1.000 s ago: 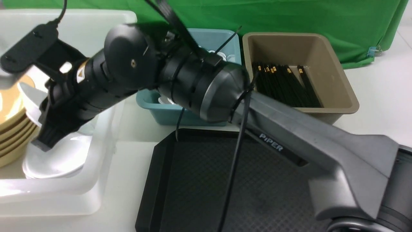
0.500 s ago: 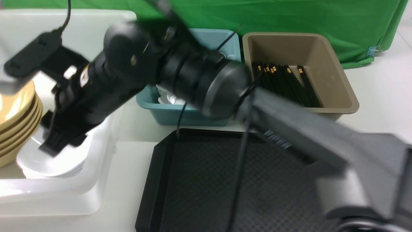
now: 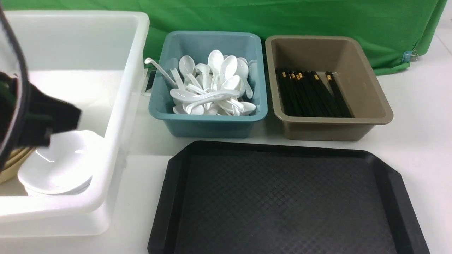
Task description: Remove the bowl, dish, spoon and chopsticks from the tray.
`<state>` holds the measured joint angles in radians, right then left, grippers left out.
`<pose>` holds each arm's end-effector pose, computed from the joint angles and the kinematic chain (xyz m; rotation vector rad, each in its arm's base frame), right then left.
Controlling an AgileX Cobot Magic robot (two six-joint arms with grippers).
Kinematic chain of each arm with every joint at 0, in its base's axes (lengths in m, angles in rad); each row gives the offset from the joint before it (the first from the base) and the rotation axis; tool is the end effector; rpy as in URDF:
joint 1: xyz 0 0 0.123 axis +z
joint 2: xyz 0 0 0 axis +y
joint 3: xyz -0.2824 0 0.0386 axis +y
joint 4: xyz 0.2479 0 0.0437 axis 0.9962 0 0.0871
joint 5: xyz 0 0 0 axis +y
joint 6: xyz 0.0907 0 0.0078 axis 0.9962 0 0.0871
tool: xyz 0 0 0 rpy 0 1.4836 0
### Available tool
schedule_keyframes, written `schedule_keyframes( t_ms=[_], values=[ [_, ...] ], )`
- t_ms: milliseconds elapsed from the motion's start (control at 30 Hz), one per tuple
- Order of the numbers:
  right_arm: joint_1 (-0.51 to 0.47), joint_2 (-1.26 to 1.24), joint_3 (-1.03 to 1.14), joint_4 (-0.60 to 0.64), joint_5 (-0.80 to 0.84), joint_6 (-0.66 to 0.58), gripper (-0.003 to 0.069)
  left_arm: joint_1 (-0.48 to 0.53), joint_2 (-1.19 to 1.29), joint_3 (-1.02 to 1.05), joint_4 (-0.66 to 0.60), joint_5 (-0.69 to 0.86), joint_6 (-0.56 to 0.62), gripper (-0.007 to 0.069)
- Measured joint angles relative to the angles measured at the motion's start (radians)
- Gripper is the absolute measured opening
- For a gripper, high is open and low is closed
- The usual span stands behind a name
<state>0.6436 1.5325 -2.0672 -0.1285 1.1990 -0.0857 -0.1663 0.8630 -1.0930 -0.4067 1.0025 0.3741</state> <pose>0.2422 0.1681 0.5214 -0.7467 2.0111 0.1705 0.1385 -0.0541 0.4100 0.5266 2.1369 -0.3872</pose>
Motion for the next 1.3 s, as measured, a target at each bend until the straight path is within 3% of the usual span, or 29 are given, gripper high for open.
schedule_keyframes(
  t_ms=[100, 233, 433, 567, 667, 867, 1300],
  values=[
    [-0.027, -0.244, 0.208, -0.134, -0.023, 0.075, 0.0003, -0.093, -0.089, 0.039, -0.004, -0.097, 0.001, -0.0013],
    [-0.030, -0.545, 0.515, -0.199, -0.142, 0.173, 0.0003, -0.138, -0.195, 0.139, -0.010, -0.237, -0.014, -0.0013],
    [-0.030, -1.157, 1.133, -0.310, -0.608, 0.353, 0.0003, -0.142, -0.328, 0.351, -0.027, -0.406, -0.029, -0.0013],
    [-0.030, -1.438, 1.458, -0.343, -0.913, 0.396, 0.0003, -0.142, -0.346, 0.457, -0.064, -0.428, -0.029, -0.0013],
    [-0.030, -1.524, 1.588, -0.347, -1.042, 0.417, 0.0008, -0.142, -0.346, 0.484, -0.071, -0.432, -0.029, -0.0013],
    [-0.030, -1.521, 1.643, -0.347, -1.116, 0.433, 0.0044, -0.142, -0.353, 0.492, -0.080, -0.441, -0.024, -0.0013],
    [-0.030, -1.514, 1.643, -0.349, -1.108, 0.434, 0.0098, -0.142, -0.353, 0.493, -0.037, -0.443, -0.021, -0.0012]
  ],
)
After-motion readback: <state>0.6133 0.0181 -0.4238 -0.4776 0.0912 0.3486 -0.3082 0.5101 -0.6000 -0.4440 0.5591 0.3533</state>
